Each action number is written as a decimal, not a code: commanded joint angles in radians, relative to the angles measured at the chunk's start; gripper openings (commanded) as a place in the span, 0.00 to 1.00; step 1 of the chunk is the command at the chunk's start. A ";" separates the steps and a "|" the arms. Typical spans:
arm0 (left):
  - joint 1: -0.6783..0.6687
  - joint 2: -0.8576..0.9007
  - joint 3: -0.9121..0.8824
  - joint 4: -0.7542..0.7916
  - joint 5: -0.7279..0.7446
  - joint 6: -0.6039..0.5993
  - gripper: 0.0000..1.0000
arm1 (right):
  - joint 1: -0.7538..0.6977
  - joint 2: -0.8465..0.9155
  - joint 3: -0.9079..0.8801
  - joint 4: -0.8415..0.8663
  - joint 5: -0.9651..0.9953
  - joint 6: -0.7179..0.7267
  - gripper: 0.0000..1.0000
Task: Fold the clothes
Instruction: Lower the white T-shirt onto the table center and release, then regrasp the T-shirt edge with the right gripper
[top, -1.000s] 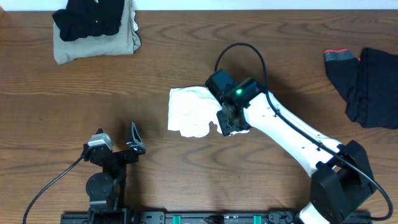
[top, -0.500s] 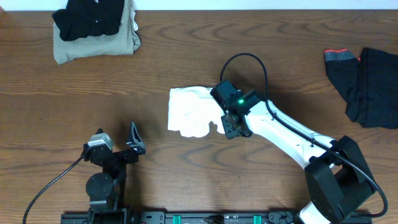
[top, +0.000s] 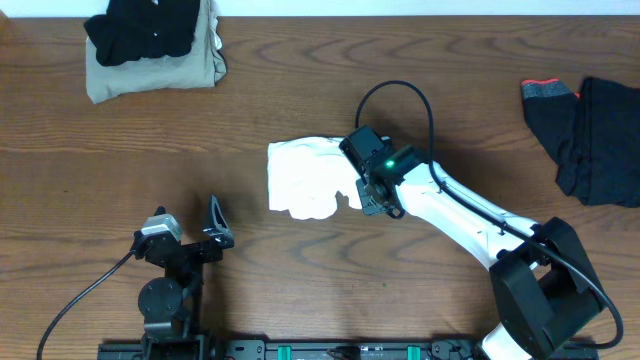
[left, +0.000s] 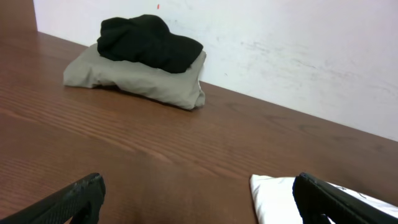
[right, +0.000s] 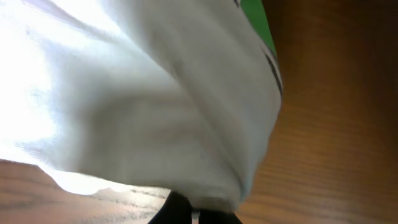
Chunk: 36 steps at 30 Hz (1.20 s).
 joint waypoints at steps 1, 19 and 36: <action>0.005 -0.006 -0.019 -0.037 -0.013 0.017 0.98 | -0.012 -0.034 0.038 -0.008 0.022 -0.057 0.01; 0.005 -0.006 -0.019 -0.037 -0.013 0.017 0.98 | -0.012 -0.434 0.622 -0.125 0.071 -0.230 0.01; 0.005 -0.006 -0.019 -0.037 -0.013 0.017 0.98 | -0.077 -0.233 0.391 -0.450 0.065 -0.164 0.62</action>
